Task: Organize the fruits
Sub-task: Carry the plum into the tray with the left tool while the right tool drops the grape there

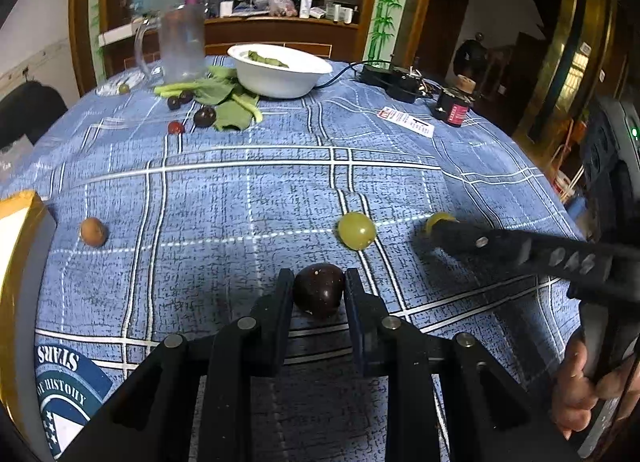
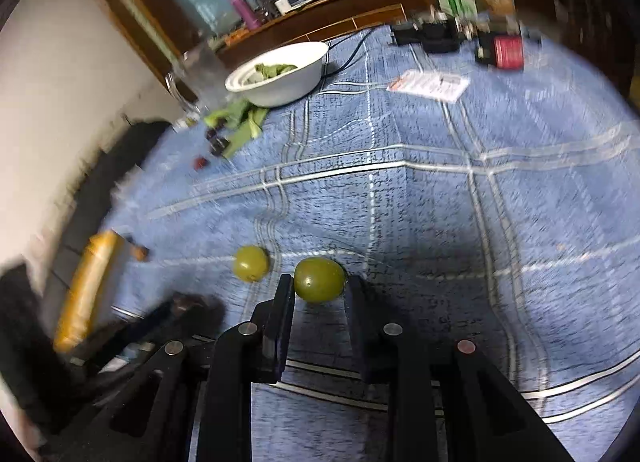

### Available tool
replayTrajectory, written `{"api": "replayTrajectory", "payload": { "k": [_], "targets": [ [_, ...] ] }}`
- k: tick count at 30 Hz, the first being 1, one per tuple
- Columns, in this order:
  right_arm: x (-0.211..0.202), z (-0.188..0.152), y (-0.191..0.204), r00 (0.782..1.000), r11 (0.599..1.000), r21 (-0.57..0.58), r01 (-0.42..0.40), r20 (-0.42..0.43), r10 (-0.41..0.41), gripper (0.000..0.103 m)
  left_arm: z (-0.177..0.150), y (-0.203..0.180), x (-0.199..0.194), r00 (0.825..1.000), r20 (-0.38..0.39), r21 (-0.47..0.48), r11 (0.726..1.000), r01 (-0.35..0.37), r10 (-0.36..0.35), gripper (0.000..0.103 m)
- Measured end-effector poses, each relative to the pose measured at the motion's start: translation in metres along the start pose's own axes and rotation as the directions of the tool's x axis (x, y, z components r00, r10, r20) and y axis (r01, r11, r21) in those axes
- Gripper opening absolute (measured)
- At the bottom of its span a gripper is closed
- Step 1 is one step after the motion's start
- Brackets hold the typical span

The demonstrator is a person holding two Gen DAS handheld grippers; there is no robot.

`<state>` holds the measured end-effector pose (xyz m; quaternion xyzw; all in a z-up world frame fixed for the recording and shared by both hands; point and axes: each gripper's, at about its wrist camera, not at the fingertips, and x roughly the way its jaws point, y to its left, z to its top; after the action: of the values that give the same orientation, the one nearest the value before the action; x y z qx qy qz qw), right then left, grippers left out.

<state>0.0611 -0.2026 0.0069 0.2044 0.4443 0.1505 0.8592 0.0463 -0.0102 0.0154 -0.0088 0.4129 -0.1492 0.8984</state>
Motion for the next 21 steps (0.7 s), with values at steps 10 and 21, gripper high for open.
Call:
{"api": "replayTrajectory", "payload": {
  "k": [10,21],
  "targets": [
    [0.008,0.001,-0.011,0.982,0.976,0.13,-0.177,-0.039,0.183,0.027,0.0,0.015,0.008,0.996,-0.046,-0.099,0.992,0.073,-0.078,0.024],
    [0.005,0.001,0.005,0.991,0.99,0.058,-0.13,0.003,0.131,0.027,-0.012,0.022,-0.026,1.0,0.002,-0.148,0.989,0.027,-0.027,0.024]
  ]
}}
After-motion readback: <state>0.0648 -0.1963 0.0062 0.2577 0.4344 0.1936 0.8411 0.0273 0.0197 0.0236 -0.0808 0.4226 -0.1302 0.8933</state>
